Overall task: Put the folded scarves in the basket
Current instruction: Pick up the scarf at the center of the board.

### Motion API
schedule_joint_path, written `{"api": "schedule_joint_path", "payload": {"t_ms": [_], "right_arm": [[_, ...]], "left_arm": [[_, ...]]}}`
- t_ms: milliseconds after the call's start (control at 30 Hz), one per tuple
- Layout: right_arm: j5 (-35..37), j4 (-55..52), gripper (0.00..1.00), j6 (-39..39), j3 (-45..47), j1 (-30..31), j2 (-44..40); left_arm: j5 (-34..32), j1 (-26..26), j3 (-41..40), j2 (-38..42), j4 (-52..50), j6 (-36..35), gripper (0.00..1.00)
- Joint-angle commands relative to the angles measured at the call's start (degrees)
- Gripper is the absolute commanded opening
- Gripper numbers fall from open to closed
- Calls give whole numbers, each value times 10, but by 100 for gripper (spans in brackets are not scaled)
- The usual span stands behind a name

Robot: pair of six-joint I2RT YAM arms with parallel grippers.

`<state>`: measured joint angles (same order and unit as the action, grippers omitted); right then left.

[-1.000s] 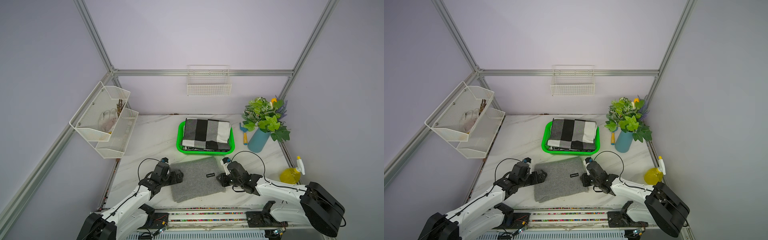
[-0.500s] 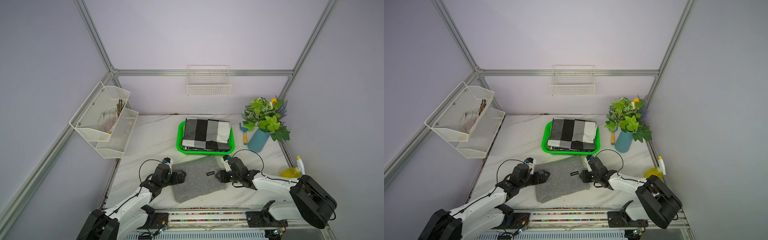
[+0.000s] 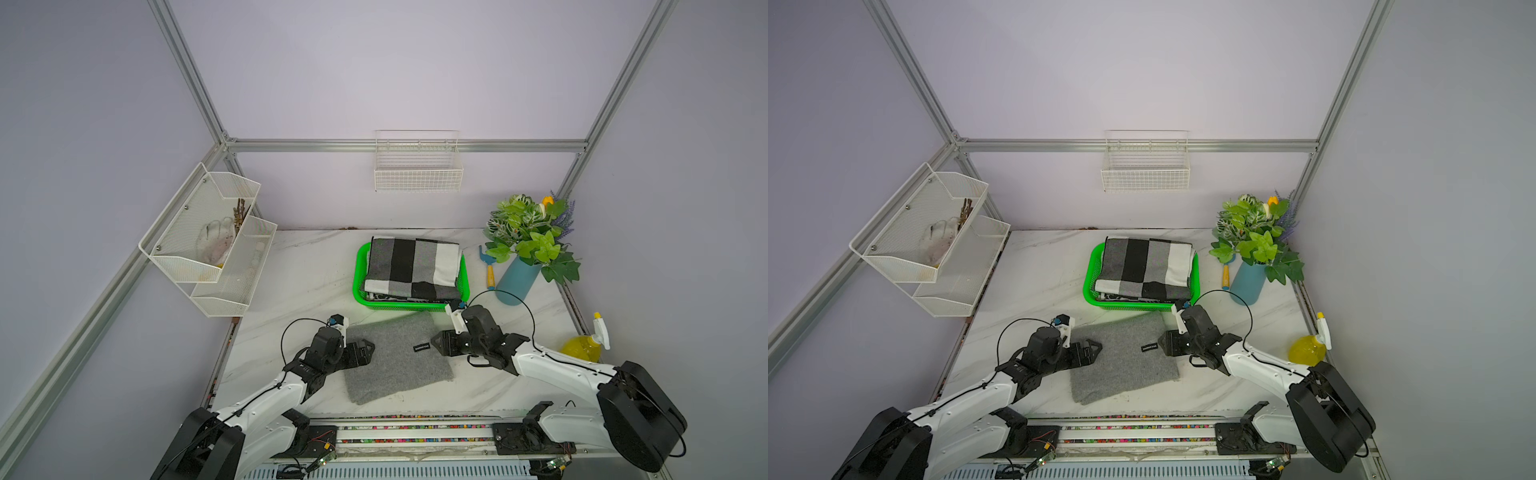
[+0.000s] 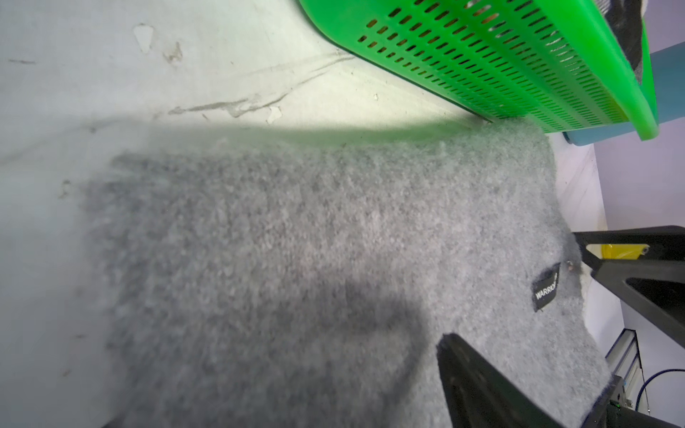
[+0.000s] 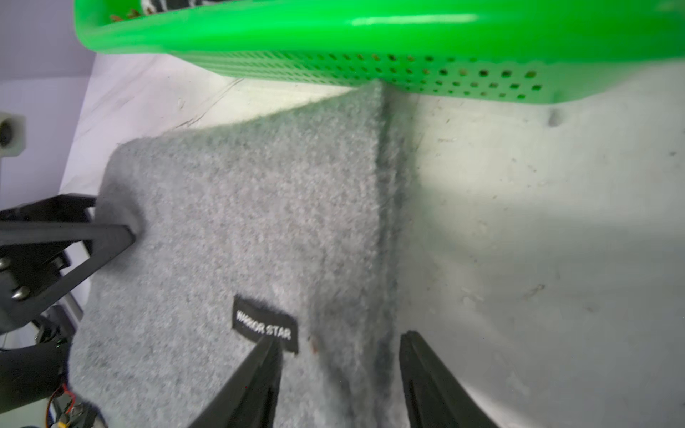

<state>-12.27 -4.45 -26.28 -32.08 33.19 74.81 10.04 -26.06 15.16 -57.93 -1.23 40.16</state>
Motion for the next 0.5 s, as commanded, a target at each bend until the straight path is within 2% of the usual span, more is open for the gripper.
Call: {"api": "schedule_joint_path", "payload": {"t_ms": [0, 200, 333, 467], "right_arm": [[14, -21, 58, 19, -14, -18, 33], [-97, 12, 60, 37, -36, -36, 122], [-138, 42, 62, 30, -14, -36, 131], [-186, 80, 62, 18, 12, -35, 154]], "left_arm": [[-49, -22, -12, 15, -85, 27, 94], [-52, -60, -11, -24, -78, 52, 100], [-60, -72, -28, 6, -74, 65, 100], [-34, -73, -50, 5, -32, 82, 98]]}}
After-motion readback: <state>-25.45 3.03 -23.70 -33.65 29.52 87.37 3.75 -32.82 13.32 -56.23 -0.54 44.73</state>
